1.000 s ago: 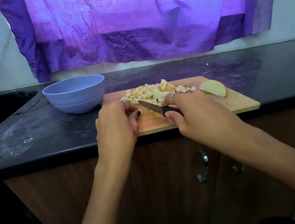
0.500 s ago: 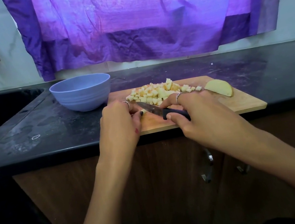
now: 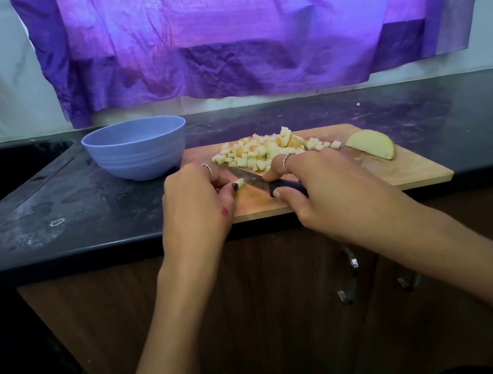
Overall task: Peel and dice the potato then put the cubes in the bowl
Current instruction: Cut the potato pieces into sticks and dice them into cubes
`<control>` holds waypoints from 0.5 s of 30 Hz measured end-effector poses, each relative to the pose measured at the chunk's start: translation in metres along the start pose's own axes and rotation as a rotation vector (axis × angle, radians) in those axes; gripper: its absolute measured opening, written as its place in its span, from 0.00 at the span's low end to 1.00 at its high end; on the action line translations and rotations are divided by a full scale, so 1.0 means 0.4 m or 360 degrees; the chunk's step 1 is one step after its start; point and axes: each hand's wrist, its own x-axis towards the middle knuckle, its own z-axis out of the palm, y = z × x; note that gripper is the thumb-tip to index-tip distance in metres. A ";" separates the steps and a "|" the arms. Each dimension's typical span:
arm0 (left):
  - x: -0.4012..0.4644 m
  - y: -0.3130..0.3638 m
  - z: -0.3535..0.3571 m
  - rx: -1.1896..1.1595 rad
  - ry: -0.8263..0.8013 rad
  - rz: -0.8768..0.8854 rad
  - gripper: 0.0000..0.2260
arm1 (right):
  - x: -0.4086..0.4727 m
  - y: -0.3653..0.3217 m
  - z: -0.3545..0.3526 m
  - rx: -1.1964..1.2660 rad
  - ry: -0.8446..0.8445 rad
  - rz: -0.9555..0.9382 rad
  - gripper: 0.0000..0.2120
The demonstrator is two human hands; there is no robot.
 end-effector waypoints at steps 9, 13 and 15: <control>-0.006 0.000 0.002 -0.0012 0.0059 -0.0023 0.07 | -0.016 -0.007 -0.020 -0.0247 -0.0046 -0.0105 0.12; -0.006 -0.002 -0.004 -0.0051 0.0059 -0.0051 0.10 | -0.035 0.014 -0.031 -0.0272 0.0156 -0.0005 0.13; -0.005 -0.004 -0.007 -0.0091 0.0056 -0.0089 0.10 | -0.038 0.015 -0.030 -0.0104 0.0273 0.0033 0.14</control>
